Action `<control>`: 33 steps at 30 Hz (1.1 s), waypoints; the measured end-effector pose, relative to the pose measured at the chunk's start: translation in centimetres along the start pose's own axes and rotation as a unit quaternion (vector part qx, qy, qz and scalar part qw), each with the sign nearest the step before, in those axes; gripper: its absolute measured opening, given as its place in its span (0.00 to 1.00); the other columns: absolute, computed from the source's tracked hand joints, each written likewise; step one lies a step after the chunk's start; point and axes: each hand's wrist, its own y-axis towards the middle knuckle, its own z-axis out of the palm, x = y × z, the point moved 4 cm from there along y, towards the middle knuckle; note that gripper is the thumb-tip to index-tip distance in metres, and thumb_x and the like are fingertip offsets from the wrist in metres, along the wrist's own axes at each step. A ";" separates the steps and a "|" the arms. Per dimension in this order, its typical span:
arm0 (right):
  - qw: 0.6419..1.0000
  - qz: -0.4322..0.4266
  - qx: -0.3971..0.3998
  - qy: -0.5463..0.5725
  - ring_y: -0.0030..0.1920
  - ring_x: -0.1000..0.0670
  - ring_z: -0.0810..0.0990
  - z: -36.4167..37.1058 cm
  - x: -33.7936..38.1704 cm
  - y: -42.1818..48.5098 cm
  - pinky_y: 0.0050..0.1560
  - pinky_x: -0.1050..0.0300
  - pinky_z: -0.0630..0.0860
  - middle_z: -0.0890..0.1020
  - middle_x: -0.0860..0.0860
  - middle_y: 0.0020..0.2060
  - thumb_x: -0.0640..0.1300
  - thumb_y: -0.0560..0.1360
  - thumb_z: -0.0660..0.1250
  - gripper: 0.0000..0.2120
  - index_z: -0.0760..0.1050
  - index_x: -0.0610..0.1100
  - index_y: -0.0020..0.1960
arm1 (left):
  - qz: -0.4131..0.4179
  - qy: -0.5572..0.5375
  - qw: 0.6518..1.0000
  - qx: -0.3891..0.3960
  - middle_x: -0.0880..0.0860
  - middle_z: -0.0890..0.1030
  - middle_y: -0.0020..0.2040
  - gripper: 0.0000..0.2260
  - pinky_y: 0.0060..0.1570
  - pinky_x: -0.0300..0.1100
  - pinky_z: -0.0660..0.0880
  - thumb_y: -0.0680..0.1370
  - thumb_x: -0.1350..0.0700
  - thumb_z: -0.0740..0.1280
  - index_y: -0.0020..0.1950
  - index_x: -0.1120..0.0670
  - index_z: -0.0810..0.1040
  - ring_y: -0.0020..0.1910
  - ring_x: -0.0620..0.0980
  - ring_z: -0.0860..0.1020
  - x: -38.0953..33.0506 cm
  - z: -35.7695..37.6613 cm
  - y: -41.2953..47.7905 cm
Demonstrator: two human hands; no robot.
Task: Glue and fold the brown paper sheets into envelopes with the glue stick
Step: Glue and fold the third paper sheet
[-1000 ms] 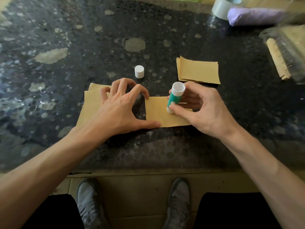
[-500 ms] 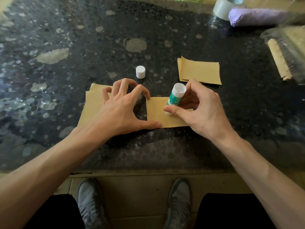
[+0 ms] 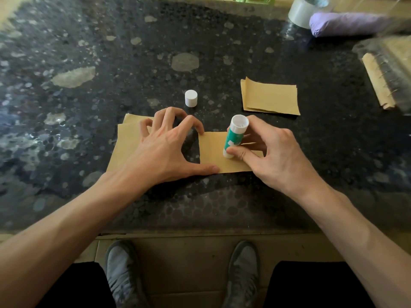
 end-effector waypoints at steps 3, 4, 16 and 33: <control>1.000 0.002 -0.019 -0.002 0.53 0.63 0.79 -0.4 -0.2 -0.1 0.54 0.78 0.73 0.78 0.63 0.53 0.55 0.76 0.74 0.18 0.75 0.50 0.63 | -0.001 0.002 1.000 -0.002 0.44 0.62 0.70 0.39 0.71 0.55 0.55 0.60 0.18 0.66 0.65 0.34 0.68 0.77 0.49 0.56 -0.1 0.0 0.0; 1.000 0.005 -0.022 -0.005 0.50 0.64 0.79 -0.5 -0.3 -0.1 0.53 0.79 0.72 0.78 0.63 0.53 0.55 0.76 0.75 0.19 0.75 0.50 0.63 | -0.001 0.002 1.000 -0.004 0.44 0.62 0.70 0.39 0.71 0.55 0.55 0.60 0.18 0.66 0.65 0.34 0.68 0.76 0.49 0.56 -0.1 0.0 0.0; 1.000 0.021 -0.010 -0.019 0.58 0.63 0.77 -1.2 -1.1 -0.5 0.53 0.78 0.72 0.77 0.63 0.56 0.54 0.77 0.74 0.21 0.74 0.52 0.67 | 0.003 -0.008 1.000 -0.010 0.44 0.62 0.69 0.39 0.72 0.54 0.54 0.59 0.18 0.66 0.64 0.35 0.68 0.76 0.49 0.56 0.0 0.0 -0.1; 0.998 0.035 -0.039 0.021 0.59 0.66 0.77 -0.7 -1.9 0.2 0.57 0.78 0.72 0.82 0.60 0.59 0.49 0.76 0.76 0.20 0.77 0.48 0.66 | 0.006 -0.008 1.000 -0.020 0.43 0.63 0.68 0.39 0.70 0.52 0.54 0.59 0.18 0.65 0.64 0.36 0.69 0.75 0.48 0.56 -0.1 0.1 -0.1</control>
